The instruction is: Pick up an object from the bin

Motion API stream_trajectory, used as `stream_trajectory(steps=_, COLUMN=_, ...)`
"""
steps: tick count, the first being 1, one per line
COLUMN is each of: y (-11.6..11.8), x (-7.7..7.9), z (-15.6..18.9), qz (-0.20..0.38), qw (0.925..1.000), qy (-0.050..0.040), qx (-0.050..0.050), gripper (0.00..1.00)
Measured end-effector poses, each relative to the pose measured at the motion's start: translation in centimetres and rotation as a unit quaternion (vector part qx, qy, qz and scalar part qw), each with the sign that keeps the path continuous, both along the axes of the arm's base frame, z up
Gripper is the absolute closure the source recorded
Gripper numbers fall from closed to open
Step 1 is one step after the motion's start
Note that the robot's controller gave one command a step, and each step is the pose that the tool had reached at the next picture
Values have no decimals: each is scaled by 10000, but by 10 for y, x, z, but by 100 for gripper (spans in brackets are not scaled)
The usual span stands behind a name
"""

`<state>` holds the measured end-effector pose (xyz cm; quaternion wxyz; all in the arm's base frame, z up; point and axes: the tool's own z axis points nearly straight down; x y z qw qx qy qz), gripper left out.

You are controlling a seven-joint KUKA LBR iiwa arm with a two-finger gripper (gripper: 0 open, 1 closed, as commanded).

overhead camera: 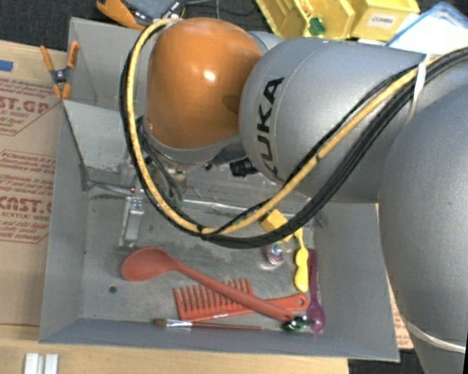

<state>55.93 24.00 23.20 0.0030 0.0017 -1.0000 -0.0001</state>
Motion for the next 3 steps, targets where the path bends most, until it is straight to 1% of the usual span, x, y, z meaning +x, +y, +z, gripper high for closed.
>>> stream_trajectory(steps=1, y=-1, x=2, z=4, qz=-14, qw=10000, qy=-38, qx=8, gripper=0)
stream_trajectory(steps=2, y=-95, x=7, z=-75, qz=672, qw=9977, qy=-6, qx=-1, gripper=0)
stream_trajectory(steps=3, y=-39, x=-16, z=-108, qz=689, qw=9976, qy=-56, qx=46, gripper=0)
